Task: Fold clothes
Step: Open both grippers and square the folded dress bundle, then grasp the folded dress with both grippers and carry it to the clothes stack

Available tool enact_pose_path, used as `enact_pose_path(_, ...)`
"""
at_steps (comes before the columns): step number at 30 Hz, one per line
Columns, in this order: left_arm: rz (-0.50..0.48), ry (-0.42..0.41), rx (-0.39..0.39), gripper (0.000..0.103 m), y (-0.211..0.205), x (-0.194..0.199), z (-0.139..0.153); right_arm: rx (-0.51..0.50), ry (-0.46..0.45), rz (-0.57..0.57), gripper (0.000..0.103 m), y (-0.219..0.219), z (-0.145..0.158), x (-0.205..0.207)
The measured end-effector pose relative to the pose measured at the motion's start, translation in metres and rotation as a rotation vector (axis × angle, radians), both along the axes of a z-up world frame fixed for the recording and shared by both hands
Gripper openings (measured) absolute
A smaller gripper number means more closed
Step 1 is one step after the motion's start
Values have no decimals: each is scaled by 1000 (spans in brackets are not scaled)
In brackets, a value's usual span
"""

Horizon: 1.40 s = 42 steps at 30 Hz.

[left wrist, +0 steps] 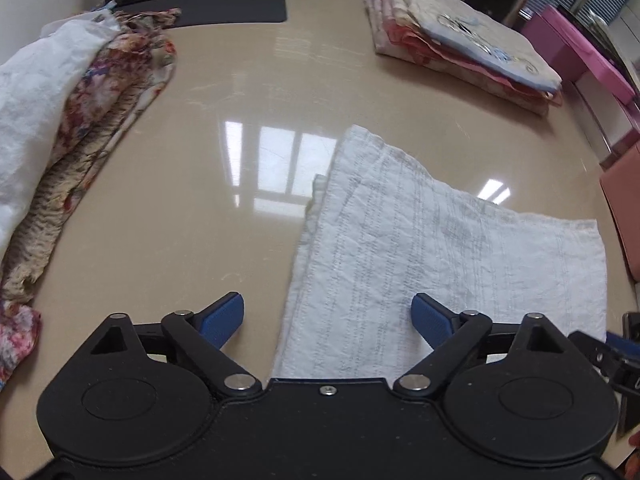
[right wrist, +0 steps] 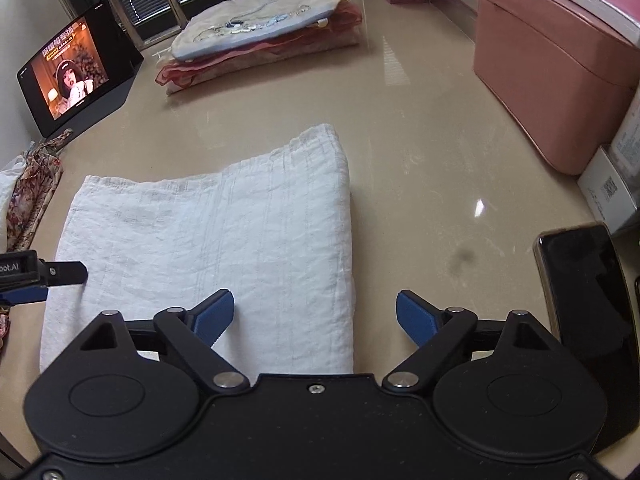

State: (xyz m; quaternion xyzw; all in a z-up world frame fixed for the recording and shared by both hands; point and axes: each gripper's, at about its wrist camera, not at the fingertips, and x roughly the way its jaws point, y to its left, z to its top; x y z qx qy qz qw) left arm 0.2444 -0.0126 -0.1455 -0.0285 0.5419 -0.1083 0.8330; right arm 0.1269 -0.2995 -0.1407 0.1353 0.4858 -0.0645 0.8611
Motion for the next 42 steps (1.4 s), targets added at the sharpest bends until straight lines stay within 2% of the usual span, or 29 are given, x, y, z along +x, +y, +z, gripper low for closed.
enact_pose_path(4,-62,-38,29,89,-7,0,-4,-3,-5,1,84,1,-9,3)
enact_pose_path(10,-155,-96,72,89,-17,1,-10,-39,-20,50,83,9,-11,11)
enact_pose_path(12,-186,-115,86,90,-20,1,-13,-40,-27,61,80,11,-10,15)
enact_pose_path(13,-202,-125,94,90,-22,1,-14,-46,-32,63,72,13,-10,17)
enact_pose_path(14,-206,-129,91,90,-23,2,-14,-55,-38,62,59,14,-9,18)
enact_pose_path(15,-209,-133,87,89,-24,3,-14,-61,-43,59,54,15,-8,19)
enact_pose_path(16,-211,-139,79,85,-24,4,-14,-63,-43,53,49,15,-8,20)
enact_pose_path(18,-220,-153,55,66,-26,5,-11,-50,-40,45,42,15,-7,22)
enact_pose_path(20,-244,-131,10,28,-29,6,-7,-20,-36,43,14,17,-4,23)
enact_pose_path(23,-232,-106,-30,14,-30,5,0,26,-28,40,10,19,0,25)
enact_pose_path(27,-235,-116,-59,12,-27,-1,19,81,-25,37,9,23,8,27)
enact_pose_path(32,-265,-133,-66,12,-22,1,48,70,-48,73,9,36,41,30)
enact_pose_path(37,-246,-151,-84,10,-9,14,84,47,-71,76,9,43,79,44)
enact_pose_path(42,-255,-184,-97,9,-1,33,136,29,-102,70,9,48,131,64)
